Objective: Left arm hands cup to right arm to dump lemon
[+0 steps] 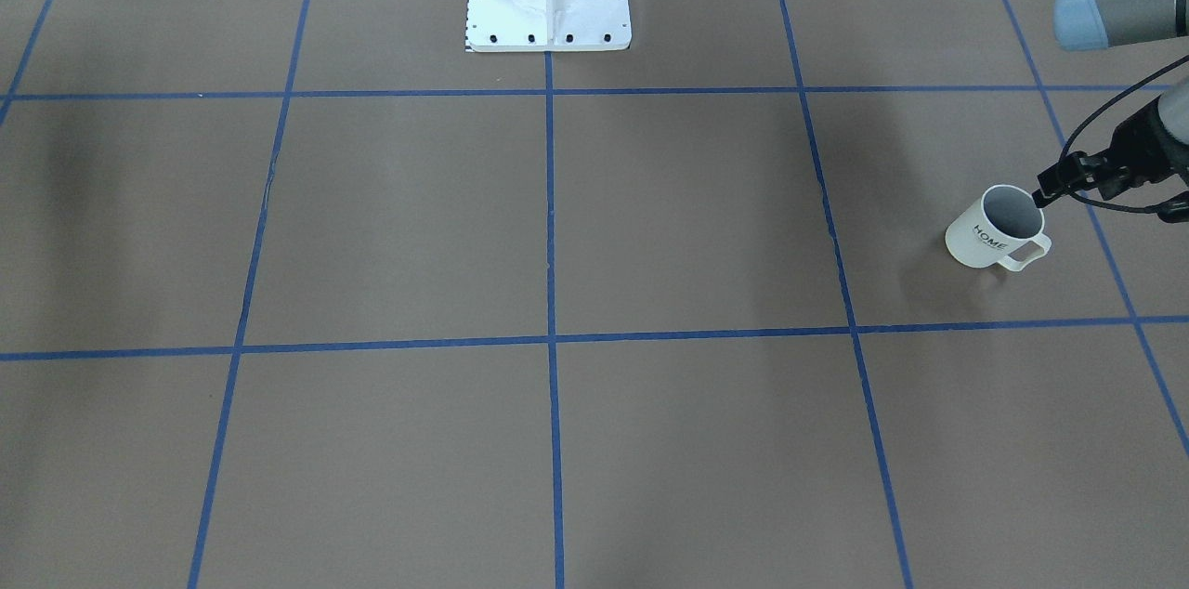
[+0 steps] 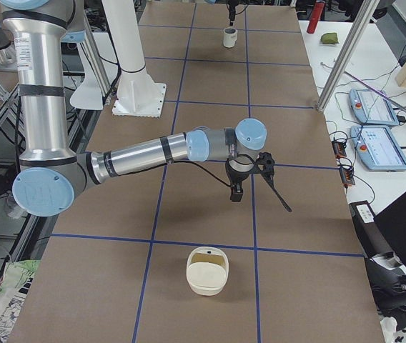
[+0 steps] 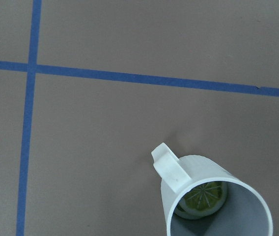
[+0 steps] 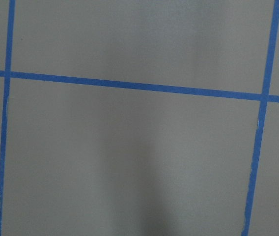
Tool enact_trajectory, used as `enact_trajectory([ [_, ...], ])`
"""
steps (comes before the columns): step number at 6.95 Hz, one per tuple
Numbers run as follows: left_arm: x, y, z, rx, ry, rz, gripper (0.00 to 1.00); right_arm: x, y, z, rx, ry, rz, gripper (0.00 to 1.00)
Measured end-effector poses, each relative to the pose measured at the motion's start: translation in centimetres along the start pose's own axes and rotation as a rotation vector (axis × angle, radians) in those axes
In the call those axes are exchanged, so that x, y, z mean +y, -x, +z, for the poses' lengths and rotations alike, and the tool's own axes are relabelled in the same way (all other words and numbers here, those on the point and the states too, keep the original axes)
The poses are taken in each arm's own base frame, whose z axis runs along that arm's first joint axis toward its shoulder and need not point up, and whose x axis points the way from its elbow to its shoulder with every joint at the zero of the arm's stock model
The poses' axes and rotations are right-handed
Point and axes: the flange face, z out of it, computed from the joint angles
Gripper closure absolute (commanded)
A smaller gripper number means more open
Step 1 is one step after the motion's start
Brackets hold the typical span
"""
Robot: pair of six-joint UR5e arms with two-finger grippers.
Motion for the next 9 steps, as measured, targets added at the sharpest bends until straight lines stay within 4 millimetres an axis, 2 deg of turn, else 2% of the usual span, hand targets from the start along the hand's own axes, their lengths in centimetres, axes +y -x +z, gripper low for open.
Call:
enact_trajectory([
  [2, -0.6, 0.6, 2.1, 0.002, -0.002, 0.023, 0.03, -0.2, -0.2, 0.8, 0.0, 0.013, -0.002, 0.0],
  [3, -0.7, 0.5, 2.7, 0.006, -0.004, 0.033, 0.15, -0.2, -0.1, 1.0, -0.001, 0.015, -0.005, 0.0],
  [4, -0.6, -0.1, 3.3, 0.009, 0.002, 0.047, 0.61, -0.2, 0.0, 1.0, -0.002, 0.017, -0.007, 0.0],
  [5, -0.4, -0.6, 3.8, 0.008, 0.011, 0.058, 1.0, -0.2, 0.1, 1.1, -0.002, 0.019, -0.009, 0.0],
  [7, -0.5, -1.5, 4.0, 0.01, 0.014, 0.068, 1.0, -0.3, 0.3, 1.3, -0.003, 0.022, -0.012, 0.0],
  [9, -0.4, -2.4, 3.3, 0.018, 0.004, 0.077, 1.0, -0.3, 0.7, 1.5, -0.005, 0.026, -0.018, 0.0],
])
